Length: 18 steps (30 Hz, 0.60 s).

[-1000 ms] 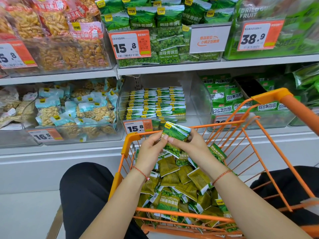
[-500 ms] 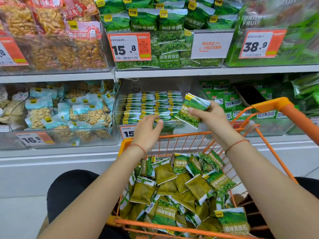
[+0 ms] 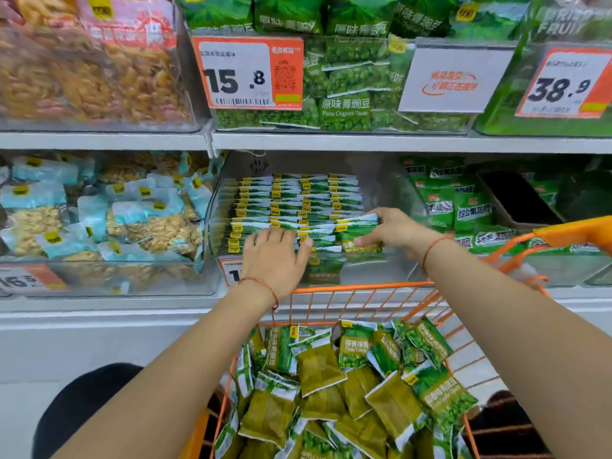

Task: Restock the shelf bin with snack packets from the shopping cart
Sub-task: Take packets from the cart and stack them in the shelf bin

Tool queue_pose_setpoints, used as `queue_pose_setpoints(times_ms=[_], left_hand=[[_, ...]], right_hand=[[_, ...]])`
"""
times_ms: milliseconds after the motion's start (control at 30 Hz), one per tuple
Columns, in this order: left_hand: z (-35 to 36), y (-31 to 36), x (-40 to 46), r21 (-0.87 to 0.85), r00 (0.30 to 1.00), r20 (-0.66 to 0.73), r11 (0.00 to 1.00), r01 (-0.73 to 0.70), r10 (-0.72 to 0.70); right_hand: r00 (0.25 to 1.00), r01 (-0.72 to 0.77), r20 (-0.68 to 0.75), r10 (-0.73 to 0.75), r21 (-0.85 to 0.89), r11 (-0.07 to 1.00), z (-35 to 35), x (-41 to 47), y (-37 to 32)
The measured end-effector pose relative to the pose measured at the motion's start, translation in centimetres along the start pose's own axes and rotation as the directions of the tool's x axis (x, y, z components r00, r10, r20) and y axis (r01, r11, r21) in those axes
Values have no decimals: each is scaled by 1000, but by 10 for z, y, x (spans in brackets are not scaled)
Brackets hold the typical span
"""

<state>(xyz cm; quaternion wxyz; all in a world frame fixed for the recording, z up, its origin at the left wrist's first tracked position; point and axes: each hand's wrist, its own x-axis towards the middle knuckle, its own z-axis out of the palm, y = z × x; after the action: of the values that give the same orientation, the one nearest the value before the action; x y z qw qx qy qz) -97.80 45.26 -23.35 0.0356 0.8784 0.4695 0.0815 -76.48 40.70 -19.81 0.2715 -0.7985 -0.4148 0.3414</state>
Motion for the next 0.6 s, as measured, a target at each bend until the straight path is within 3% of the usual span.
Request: queue_pose_setpoints(times_ms=[167, 400, 600], left_hand=[[1, 0, 0, -5, 1000, -1, 1000, 0, 0], [-1, 1, -2, -4, 1000, 3, 1000, 3, -3], [-1, 2, -2, -14, 1000, 20, 1000, 15, -14]], right_hand=[[995, -25, 97, 31, -64, 998, 6, 10, -1], [993, -119, -19, 119, -343, 932, 16, 14, 1], [988, -151, -22, 156, -404, 902, 15, 15, 2]])
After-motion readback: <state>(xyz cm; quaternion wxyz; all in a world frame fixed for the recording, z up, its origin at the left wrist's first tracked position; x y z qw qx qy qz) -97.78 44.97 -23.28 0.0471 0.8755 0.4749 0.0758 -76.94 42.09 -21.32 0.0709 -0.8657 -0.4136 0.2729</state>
